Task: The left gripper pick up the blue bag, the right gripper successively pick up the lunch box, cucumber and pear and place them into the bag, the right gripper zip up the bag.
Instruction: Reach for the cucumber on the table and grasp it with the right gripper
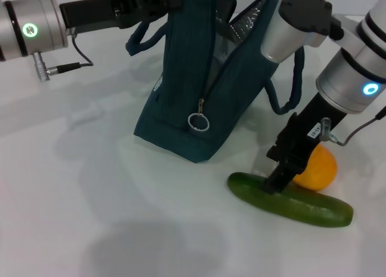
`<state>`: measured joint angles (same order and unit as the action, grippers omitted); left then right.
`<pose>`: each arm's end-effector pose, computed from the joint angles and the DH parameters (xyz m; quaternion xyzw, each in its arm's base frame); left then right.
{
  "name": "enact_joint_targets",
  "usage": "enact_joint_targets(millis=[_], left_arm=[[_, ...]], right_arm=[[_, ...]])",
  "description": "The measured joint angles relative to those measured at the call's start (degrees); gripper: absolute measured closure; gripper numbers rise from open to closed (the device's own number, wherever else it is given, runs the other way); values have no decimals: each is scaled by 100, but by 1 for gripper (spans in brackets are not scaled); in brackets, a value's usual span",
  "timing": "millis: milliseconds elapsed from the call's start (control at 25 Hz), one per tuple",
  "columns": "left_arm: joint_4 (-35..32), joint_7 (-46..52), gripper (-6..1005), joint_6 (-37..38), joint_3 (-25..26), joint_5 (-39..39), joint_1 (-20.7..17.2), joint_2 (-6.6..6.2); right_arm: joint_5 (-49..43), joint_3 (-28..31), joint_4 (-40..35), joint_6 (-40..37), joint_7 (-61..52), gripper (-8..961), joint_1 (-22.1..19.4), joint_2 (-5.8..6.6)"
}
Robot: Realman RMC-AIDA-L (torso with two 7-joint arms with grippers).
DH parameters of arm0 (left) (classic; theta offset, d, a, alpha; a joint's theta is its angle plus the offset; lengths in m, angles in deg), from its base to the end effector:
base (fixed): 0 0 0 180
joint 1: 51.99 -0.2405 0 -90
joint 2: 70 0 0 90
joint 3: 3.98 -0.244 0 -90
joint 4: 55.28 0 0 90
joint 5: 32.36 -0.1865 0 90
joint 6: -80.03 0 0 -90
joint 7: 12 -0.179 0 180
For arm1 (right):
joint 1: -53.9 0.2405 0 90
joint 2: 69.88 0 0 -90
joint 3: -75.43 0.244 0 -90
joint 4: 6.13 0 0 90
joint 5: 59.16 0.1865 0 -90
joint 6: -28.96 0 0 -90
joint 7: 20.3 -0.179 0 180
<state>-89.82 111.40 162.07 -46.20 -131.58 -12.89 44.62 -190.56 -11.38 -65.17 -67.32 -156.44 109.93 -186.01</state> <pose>-0.1688 0.3876 0.0176 -0.7851 -0.4922 -0.3700 0.0666 0.1099 0.3240 -0.0647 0.9649 -0.1604 0.2061 0.0283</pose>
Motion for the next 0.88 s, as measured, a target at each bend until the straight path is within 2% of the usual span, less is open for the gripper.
enact_joint_targets(millis=[360, 680, 880], left_arm=[[-8, 0, 936, -42, 3, 0, -6, -1], [-8, 0, 936, -65, 3, 1, -23, -1], [-9, 0, 936, -66, 3, 1, -25, -1]], right_arm=[[31, -593, 104, 421, -5, 204, -12, -8], [264, -786, 208, 582, -9, 203, -36, -6], [386, -1172, 320, 714, -13, 202, -16, -6]])
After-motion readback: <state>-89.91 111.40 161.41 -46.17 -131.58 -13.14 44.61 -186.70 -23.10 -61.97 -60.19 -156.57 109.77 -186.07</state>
